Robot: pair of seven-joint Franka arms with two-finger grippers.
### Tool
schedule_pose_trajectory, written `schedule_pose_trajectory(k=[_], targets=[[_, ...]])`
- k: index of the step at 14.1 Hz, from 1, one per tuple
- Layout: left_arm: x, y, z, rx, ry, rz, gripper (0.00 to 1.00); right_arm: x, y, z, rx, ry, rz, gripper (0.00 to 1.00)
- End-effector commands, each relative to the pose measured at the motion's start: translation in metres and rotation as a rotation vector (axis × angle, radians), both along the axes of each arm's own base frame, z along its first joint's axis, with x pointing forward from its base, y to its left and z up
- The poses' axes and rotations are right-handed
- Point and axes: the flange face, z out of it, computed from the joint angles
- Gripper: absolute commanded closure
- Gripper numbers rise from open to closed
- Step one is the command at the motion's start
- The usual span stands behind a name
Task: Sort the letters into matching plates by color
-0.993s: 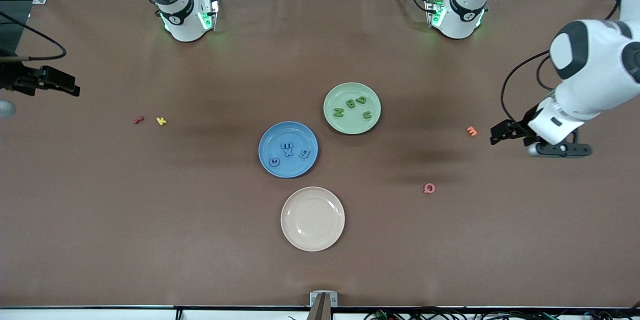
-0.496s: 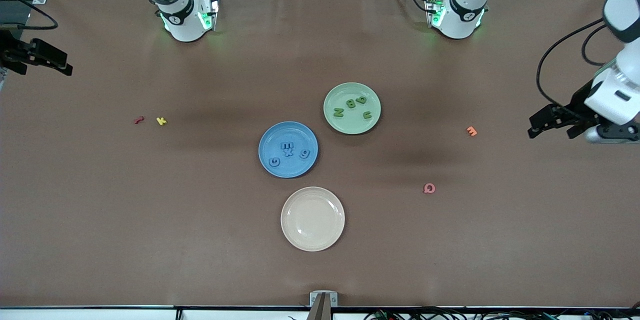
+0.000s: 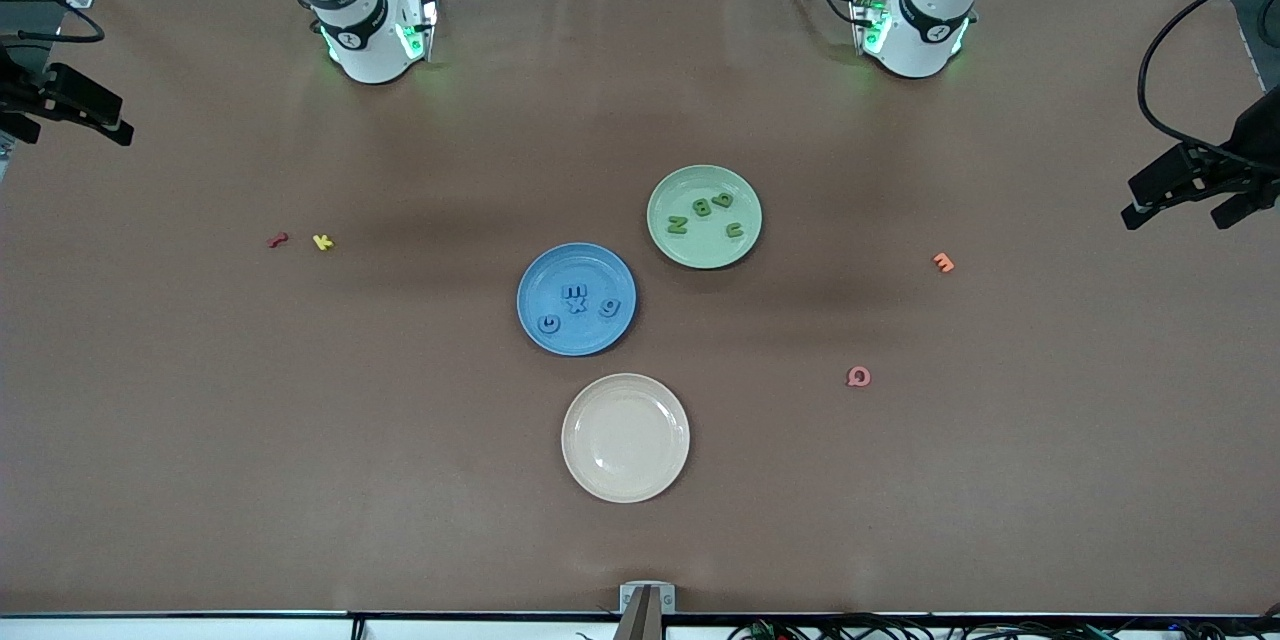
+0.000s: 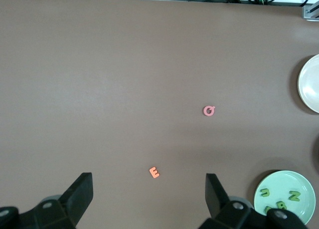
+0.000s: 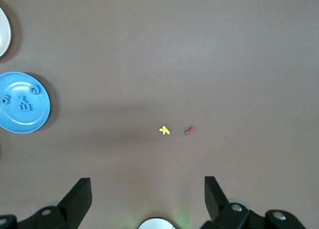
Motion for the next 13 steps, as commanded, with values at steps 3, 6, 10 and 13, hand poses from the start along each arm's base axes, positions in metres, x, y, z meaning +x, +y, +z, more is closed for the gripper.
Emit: schedule_pose_trajectory(k=[3, 6, 10, 13], targets=[[-0.0026, 0.0003, 0.0056, -0.015, 0.007, -0.001, 0.01, -0.0119, -0.0108, 0.0094, 0.042, -0.027, -0.033, 0.00], [-0.0020, -0.0009, 0.0022, -0.014, 0.013, -0.005, 0.01, -0.0111, -0.0086, 0.0088, 0.041, -0.027, -0.024, 0.00], [-0.0041, -0.0011, -0.0004, -0.020, 0.024, -0.009, 0.01, -0.0119, -0.0057, 0.0084, 0.032, -0.022, -0.011, 0.00], [-0.0062, 0.0017, -0.0013, -0.022, 0.040, -0.007, 0.01, -0.0124, -0.0050, 0.0092, 0.031, -0.023, -0.005, 0.00]])
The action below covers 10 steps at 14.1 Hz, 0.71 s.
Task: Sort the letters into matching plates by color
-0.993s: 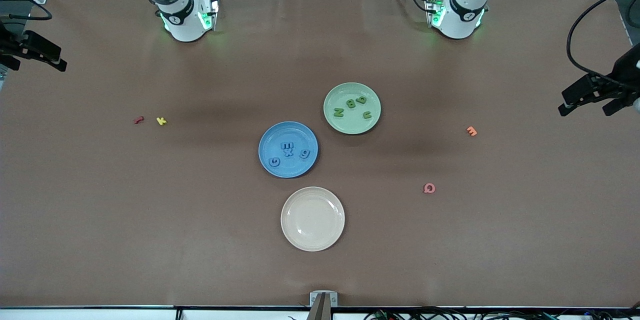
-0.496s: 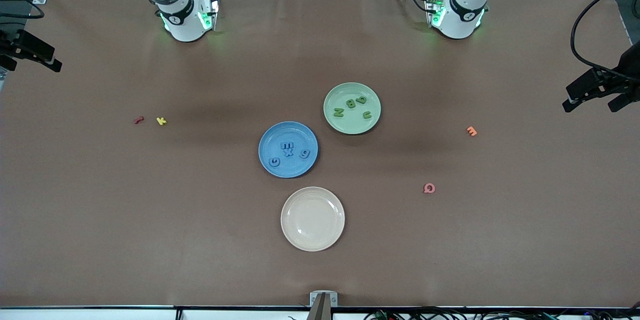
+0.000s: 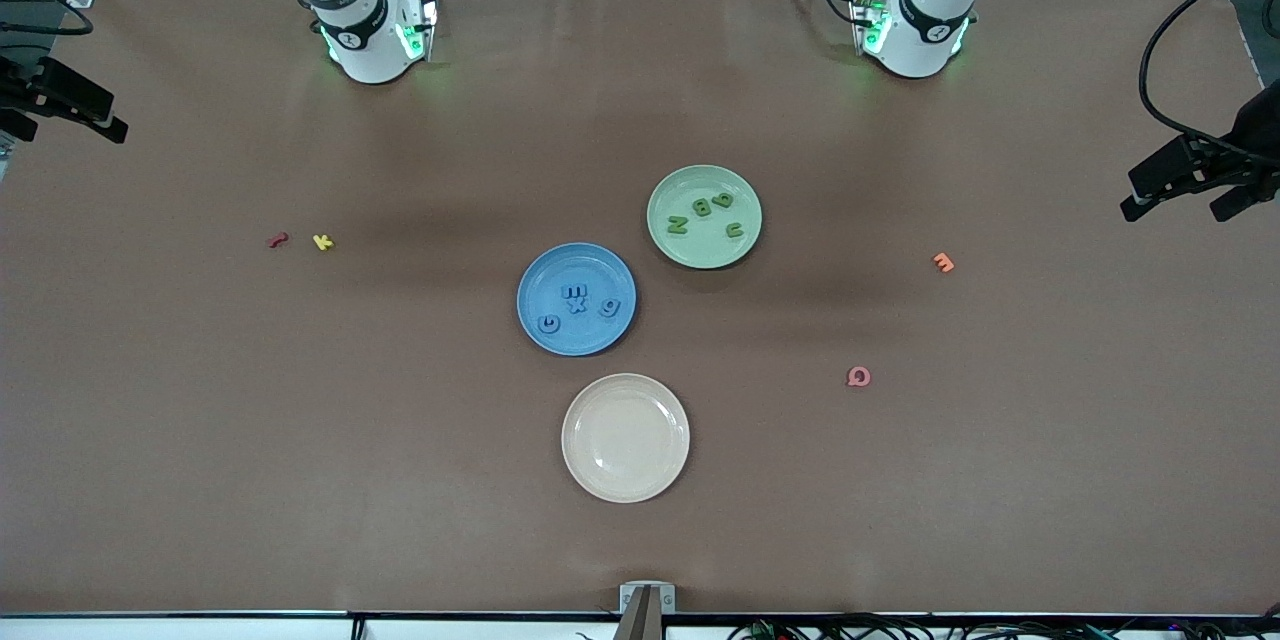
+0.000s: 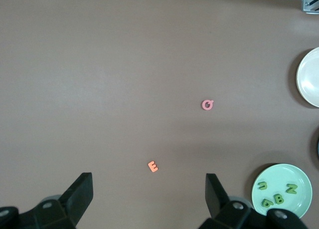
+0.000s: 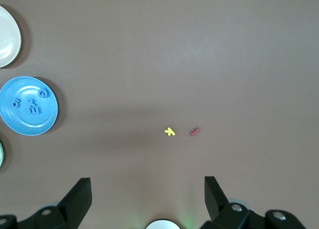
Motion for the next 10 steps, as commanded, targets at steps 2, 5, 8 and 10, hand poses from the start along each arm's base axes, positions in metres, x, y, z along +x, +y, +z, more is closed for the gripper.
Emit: schedule_pose_trajectory(k=[2, 5, 8, 10], targets=[[-0.0037, -0.0014, 0.0031, -0.010, 0.008, -0.006, 0.01, -0.0079, 0.0002, 0.0020, 0.002, -0.006, 0.008, 0.00], [-0.0036, -0.0021, 0.0038, -0.009, 0.006, -0.007, 0.01, -0.0076, -0.0001, 0.0029, -0.007, -0.010, 0.017, 0.00], [-0.0033, 0.0049, 0.0071, -0.007, -0.003, 0.004, 0.00, -0.0076, -0.0030, 0.0030, -0.010, -0.013, 0.063, 0.00], [-0.0035, 0.0050, 0.0090, -0.007, -0.009, 0.005, 0.00, -0.0078, -0.0049, 0.0030, -0.013, -0.012, 0.061, 0.00]])
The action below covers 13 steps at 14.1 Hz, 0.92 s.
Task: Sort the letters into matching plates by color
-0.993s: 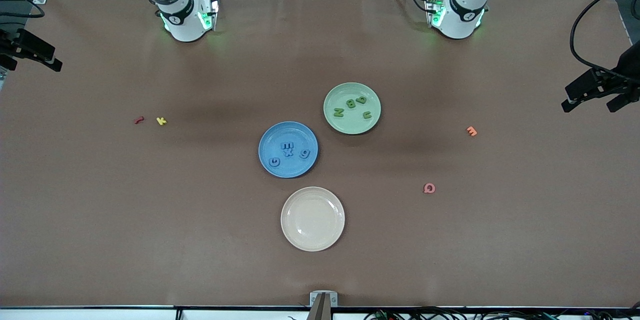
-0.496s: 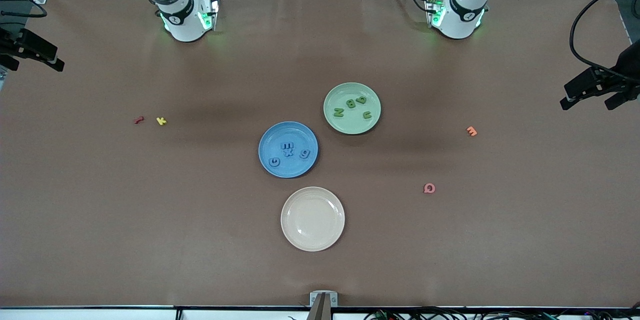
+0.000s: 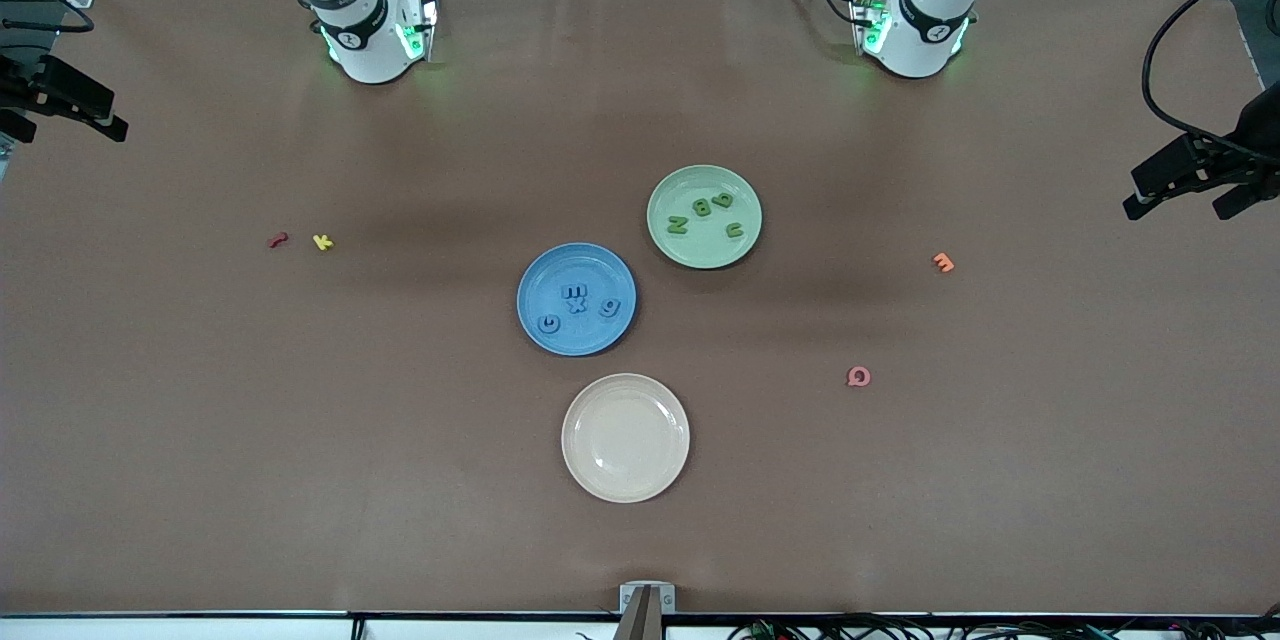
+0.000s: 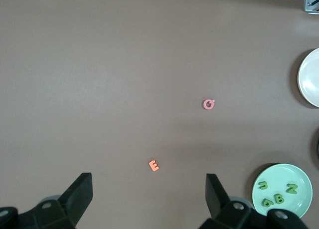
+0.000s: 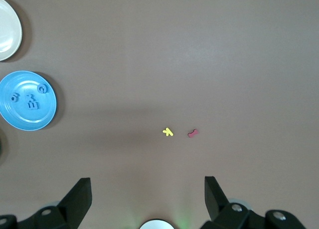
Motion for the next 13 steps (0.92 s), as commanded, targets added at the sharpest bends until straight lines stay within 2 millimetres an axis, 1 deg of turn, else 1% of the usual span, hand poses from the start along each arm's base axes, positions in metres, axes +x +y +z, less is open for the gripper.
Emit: schedule_pose_trajectory(k=[1, 4, 7, 8, 11, 13], targets=[[-0.003, -0.001, 0.007, -0.007, -0.008, -0.005, 0.00, -0.008, -0.003, 0.003, -0.009, -0.012, 0.017, 0.00], [0.001, -0.006, 0.009, -0.006, -0.035, -0.012, 0.00, -0.007, -0.005, 0.003, -0.007, -0.015, 0.012, 0.00], [0.001, -0.005, 0.012, -0.006, -0.042, -0.010, 0.00, -0.006, -0.003, 0.003, -0.008, -0.018, 0.014, 0.00], [0.001, -0.007, 0.012, -0.006, -0.041, -0.012, 0.00, -0.006, -0.004, 0.002, -0.007, -0.017, 0.011, 0.00], [0.000, -0.012, 0.024, -0.007, -0.059, -0.015, 0.00, -0.006, -0.007, 0.003, -0.008, -0.021, 0.006, 0.00], [0.000, -0.020, 0.024, -0.005, -0.059, -0.026, 0.00, -0.006, -0.010, 0.003, -0.007, -0.020, 0.001, 0.00]])
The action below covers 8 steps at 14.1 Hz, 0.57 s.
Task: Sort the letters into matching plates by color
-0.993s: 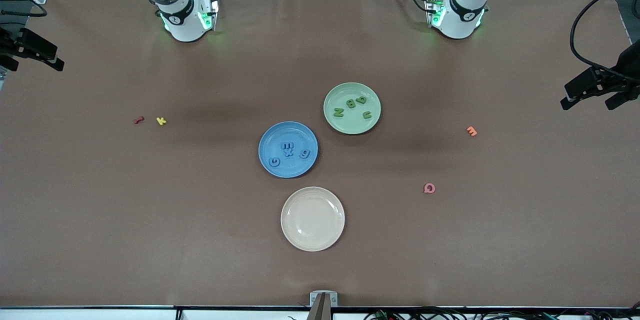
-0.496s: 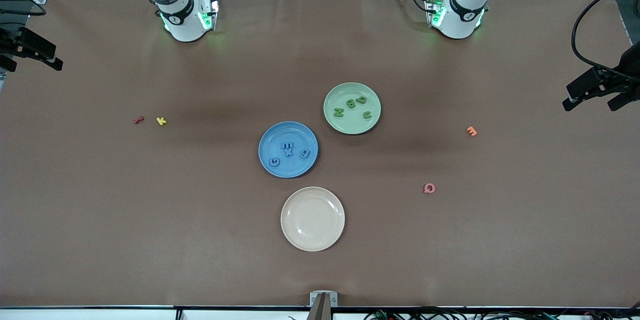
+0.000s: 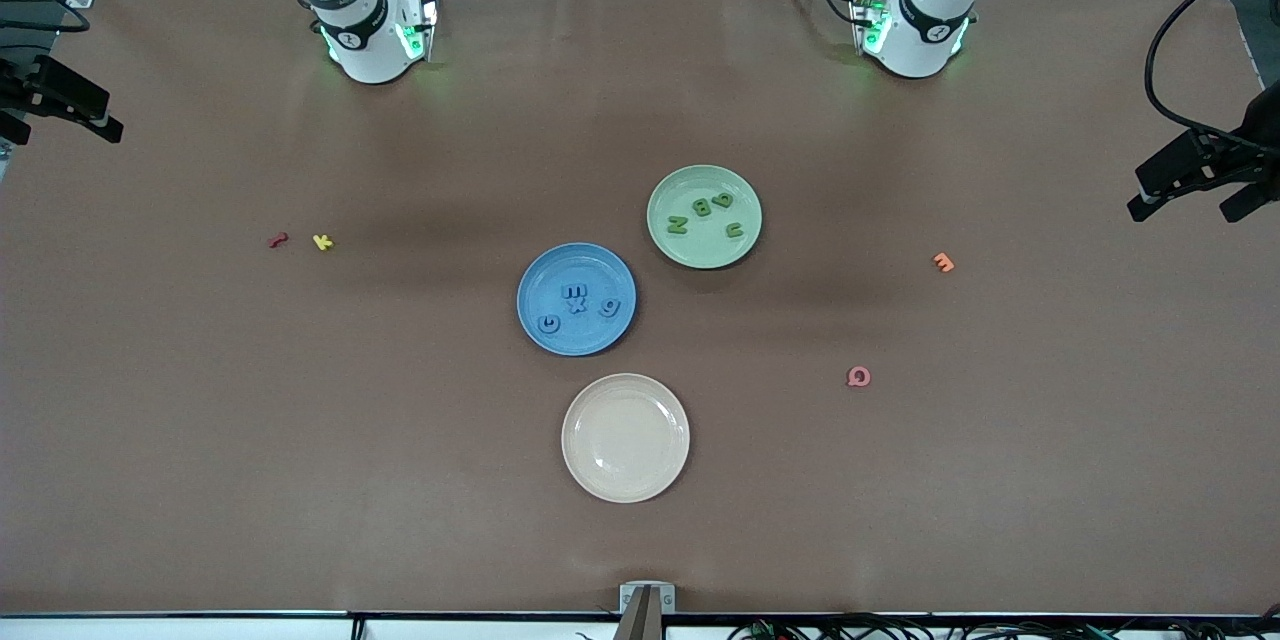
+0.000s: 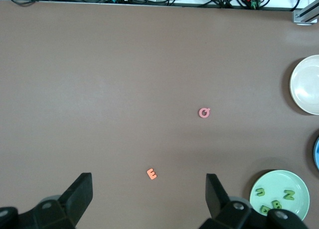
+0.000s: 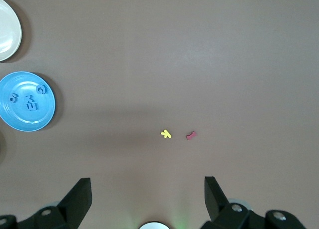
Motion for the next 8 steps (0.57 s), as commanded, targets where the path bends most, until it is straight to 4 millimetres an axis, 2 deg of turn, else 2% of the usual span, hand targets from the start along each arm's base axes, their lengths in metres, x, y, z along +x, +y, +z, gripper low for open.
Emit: schedule_pose_trajectory(k=[1, 4, 5, 8], targets=[[-0.003, -0.010, 0.009, 0.002, -0.009, -0.001, 0.00, -0.007, -0.006, 0.001, -0.007, -0.009, -0.001, 0.00], [-0.004, -0.023, 0.010, 0.020, -0.006, 0.009, 0.00, -0.009, -0.003, 0.005, -0.005, -0.008, 0.006, 0.00], [-0.004, -0.023, 0.013, 0.024, -0.014, 0.003, 0.00, -0.010, 0.003, 0.004, -0.006, 0.000, 0.007, 0.00], [-0.003, -0.018, 0.019, 0.025, -0.027, 0.005, 0.00, -0.010, -0.003, 0.004, 0.001, -0.004, -0.006, 0.00]])
